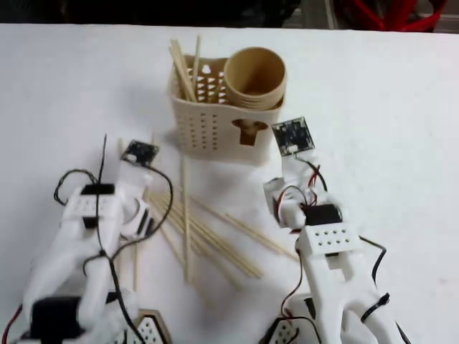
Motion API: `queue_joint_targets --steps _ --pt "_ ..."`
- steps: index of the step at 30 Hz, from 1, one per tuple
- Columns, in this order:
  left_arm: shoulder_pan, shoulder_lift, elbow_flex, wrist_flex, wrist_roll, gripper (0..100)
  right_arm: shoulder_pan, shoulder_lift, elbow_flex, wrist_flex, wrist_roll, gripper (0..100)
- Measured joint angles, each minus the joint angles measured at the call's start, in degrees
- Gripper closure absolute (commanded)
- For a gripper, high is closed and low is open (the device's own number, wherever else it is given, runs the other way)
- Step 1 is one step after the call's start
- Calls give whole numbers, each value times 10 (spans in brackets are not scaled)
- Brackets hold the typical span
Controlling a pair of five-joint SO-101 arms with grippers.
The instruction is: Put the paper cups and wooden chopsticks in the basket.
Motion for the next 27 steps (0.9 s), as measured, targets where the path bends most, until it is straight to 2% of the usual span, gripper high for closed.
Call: queue_joint_targets --steps 11,21,27 --pt "14 41 -31 9 1 978 0 0 0 0 0 974" --pt "35 43 -47 8 4 978 0 0 0 0 0 974" --pt "35 44 -95 48 4 978 0 0 0 0 0 974"
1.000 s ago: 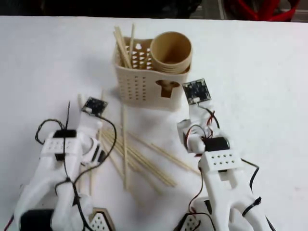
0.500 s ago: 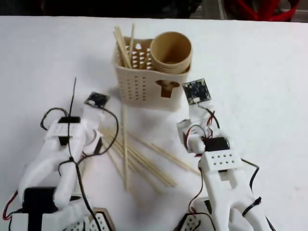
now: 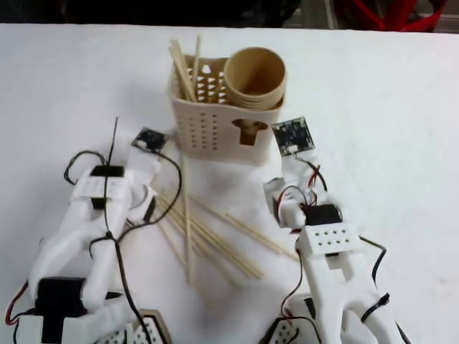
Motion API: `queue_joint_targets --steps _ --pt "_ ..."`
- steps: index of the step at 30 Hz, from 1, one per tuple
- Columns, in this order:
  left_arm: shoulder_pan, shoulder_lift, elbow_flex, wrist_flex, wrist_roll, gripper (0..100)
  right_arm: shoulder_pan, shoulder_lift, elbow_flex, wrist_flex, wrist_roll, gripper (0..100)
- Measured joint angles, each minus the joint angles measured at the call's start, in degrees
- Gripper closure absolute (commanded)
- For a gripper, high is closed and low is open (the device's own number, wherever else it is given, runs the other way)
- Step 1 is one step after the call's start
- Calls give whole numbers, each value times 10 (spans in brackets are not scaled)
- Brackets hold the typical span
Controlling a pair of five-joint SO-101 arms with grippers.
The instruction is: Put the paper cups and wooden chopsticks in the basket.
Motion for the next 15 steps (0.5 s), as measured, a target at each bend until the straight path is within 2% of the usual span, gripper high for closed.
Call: queue_joint_targets --steps 7,15 --pt "-4 0 -69 57 0 978 0 0 0 0 0 974" --pt "-71 0 -168 129 -13 978 0 0 0 0 0 974"
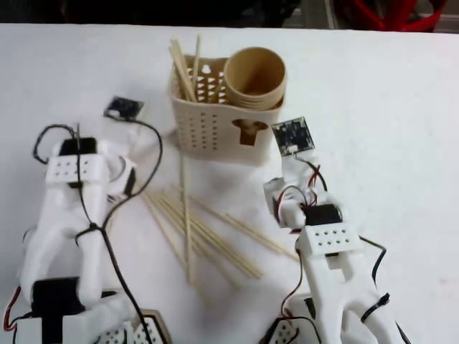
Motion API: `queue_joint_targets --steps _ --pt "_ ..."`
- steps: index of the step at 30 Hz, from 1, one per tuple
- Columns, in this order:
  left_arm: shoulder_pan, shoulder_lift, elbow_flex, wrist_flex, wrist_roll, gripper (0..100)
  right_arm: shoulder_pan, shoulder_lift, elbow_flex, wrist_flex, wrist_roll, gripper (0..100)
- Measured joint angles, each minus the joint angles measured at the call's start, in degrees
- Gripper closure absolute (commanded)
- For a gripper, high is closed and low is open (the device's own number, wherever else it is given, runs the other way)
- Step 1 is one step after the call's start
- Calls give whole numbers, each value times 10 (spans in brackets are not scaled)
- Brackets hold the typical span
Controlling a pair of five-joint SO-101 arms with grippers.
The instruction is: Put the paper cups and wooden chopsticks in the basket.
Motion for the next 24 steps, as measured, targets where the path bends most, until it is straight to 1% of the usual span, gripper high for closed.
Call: queue_joint_targets --steps 10,17,24 --pt "-12 0 -127 105 -13 978 0 0 0 0 13 974" --pt "-41 0 -267 186 -13 978 0 0 0 0 13 974" --pt "-43 0 -418 259 -13 978 0 0 0 0 13 974"
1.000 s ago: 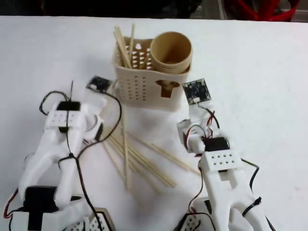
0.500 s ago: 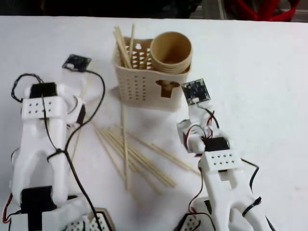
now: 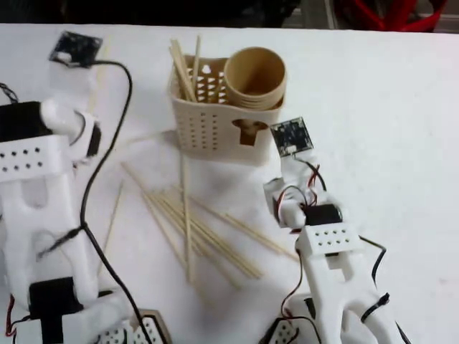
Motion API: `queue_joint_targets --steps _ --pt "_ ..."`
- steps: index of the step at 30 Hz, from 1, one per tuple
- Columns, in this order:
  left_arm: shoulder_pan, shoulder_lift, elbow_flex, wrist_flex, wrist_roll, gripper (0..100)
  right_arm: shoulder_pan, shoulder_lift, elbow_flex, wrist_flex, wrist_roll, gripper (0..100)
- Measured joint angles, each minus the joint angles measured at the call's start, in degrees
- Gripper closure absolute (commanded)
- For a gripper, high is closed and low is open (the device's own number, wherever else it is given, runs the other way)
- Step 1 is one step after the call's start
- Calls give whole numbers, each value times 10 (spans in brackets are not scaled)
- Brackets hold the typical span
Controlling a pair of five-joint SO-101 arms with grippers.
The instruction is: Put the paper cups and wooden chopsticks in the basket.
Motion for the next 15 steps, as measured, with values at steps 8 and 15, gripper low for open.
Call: queue_joint_targets --steps 8,15 --pt "7 0 -157 9 41 978 0 0 0 0 4 974" --pt "69 0 -251 -21 149 978 0 0 0 0 4 974"
